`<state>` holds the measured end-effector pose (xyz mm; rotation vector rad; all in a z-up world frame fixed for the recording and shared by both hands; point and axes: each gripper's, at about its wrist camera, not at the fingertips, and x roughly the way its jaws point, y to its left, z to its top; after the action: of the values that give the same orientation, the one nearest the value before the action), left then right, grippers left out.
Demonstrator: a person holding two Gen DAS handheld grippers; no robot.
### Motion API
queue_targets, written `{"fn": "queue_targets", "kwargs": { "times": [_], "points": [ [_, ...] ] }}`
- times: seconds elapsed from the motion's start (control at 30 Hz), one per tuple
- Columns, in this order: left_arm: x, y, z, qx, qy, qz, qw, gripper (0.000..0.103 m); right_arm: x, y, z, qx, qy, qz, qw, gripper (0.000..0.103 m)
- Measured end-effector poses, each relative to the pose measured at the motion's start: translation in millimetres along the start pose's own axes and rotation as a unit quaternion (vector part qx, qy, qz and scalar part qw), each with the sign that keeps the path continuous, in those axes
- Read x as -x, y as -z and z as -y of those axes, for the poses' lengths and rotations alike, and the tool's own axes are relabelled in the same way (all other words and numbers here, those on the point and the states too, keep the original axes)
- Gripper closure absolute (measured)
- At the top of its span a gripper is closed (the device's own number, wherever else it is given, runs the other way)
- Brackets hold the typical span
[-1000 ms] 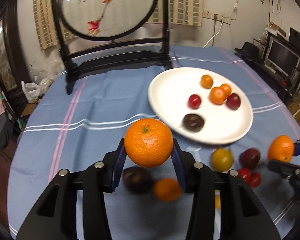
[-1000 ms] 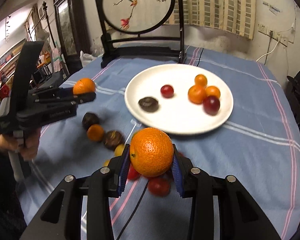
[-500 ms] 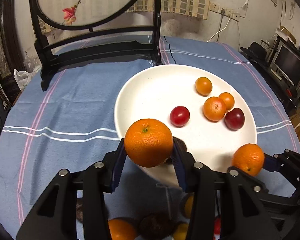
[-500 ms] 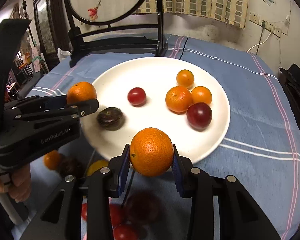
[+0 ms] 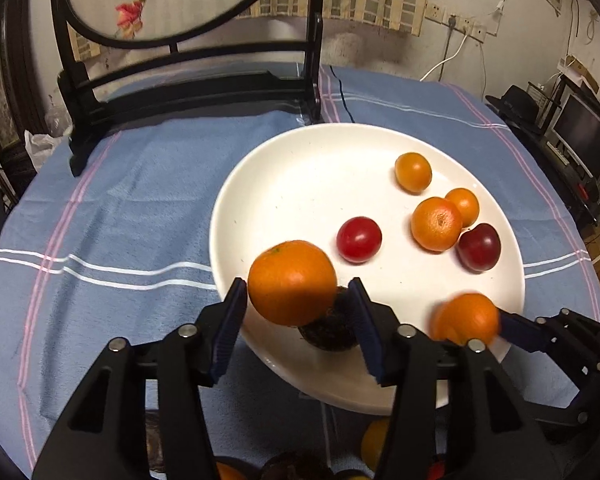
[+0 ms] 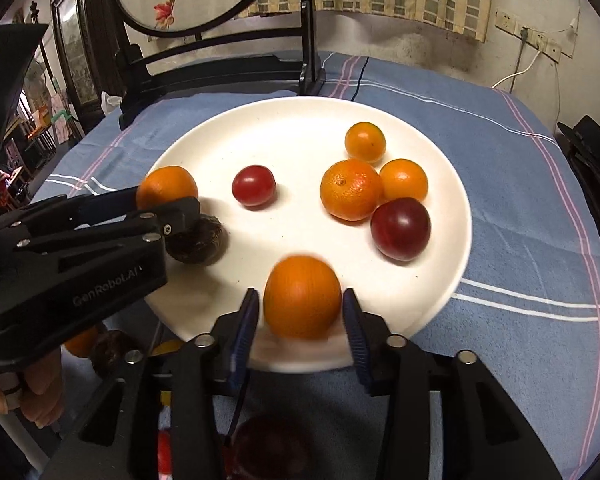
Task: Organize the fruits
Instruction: 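Lower both mandarins onto the white plate and open both grippers, then grasp a red tomato with the right gripper while the left grasps a mandarin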
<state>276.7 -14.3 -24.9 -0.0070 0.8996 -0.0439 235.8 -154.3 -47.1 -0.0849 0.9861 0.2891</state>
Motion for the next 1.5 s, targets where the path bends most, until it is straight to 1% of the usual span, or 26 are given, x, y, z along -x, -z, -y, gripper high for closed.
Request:
{"fn": "queue_targets", "kwargs": {
  "times": [0.03,0.07,0.1,0.23,0.33,0.4,0.53,0.63,0.8,1.0,1.1,1.17,1.2,1.23,1.4,1.43,1.5],
  "points": [
    [4,0,0,-0.001,-0.001,0.006,1.0,0.046,5,2,0,0.0,-0.001,0.006,1.0,0.056],
    [10,1,0,-0.001,-0.002,0.012,0.9999,0.038,8,3,0,0.0,-0.001,0.009,1.0,0.056],
    [14,1,-1,-0.002,-0.002,0.018,0.9998,0.035,11,4,1,0.0,0.0,0.012,1.0,0.053],
    [34,6,-2,-0.002,0.006,0.032,0.9995,0.035,28,11,1,-0.001,-0.002,0.026,1.0,0.052],
    [50,15,-5,-0.001,0.01,0.041,0.9991,0.033,40,19,1,-0.002,-0.006,0.031,1.0,0.05],
    [60,24,-6,-0.006,0.005,0.046,0.9989,0.024,48,26,2,-0.003,-0.006,0.034,0.999,0.049],
    [77,43,-11,-0.014,0.004,0.055,0.9984,0.021,65,42,3,-0.006,-0.006,0.043,0.999,0.048],
    [86,57,-17,-0.009,0.011,0.052,0.9985,0.018,72,52,4,-0.01,-0.007,0.042,0.999,0.048],
    [98,76,-26,-0.007,0.011,0.053,0.9985,0.012,81,71,6,-0.02,-0.007,0.041,0.999,0.048],
    [100,93,-41,-0.001,0.009,0.047,0.9989,0.011,86,92,-2,-0.01,-0.002,0.03,0.999,0.048],
    [98,96,-53,0.009,0.008,0.05,0.9987,0.011,82,103,-13,0.012,-0.002,0.013,1.0,0.048],
    [95,98,-58,0.016,0.01,0.048,0.9987,0.011,77,109,-22,0.03,-0.002,0.001,1.0,0.051],
    [92,99,-62,0.019,0.013,0.046,0.9987,0.011,74,111,-26,0.039,-0.001,-0.005,0.999,0.054],
    [91,100,-64,0.021,0.012,0.044,0.9987,0.011,70,112,-30,0.045,0.001,-0.01,0.999,0.055],
    [88,99,-75,0.035,0.011,0.043,0.9984,0.011,51,105,-33,0.039,0.002,-0.019,0.999,0.055],
    [87,98,-77,0.037,0.01,0.041,0.9984,0.011,49,104,-32,0.038,0.002,-0.019,0.999,0.057],
    [85,99,-77,0.038,0.01,0.038,0.9985,0.011,43,102,-32,0.036,0.002,-0.022,0.999,0.067]
  ]
}}
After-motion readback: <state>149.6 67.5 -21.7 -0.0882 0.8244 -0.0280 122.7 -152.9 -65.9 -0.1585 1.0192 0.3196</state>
